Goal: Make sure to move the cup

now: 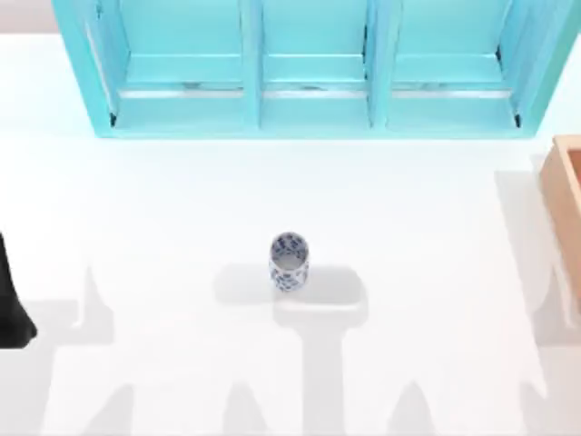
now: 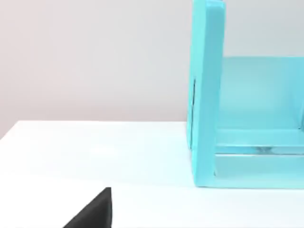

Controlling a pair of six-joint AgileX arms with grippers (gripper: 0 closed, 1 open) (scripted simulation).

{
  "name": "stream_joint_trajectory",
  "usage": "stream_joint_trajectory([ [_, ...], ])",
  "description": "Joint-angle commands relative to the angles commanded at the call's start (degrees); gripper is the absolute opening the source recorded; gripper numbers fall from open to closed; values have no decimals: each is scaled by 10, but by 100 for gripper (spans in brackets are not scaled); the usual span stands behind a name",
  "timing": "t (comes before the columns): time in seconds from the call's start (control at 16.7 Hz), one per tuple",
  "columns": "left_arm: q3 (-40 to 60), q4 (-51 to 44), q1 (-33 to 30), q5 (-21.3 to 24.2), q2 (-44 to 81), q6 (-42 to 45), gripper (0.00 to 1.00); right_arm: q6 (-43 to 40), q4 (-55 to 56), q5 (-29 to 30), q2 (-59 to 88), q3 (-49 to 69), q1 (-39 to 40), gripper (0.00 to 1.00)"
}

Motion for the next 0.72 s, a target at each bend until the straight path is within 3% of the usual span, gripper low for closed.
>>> stream_joint_trajectory([
  [0.36,54,-41,-3,-8,56,-31,100,0,0,0,0,0,0,100],
  [0.72,276,-203,-25,-38,324,-147,100,0,0,0,0,0,0,100],
])
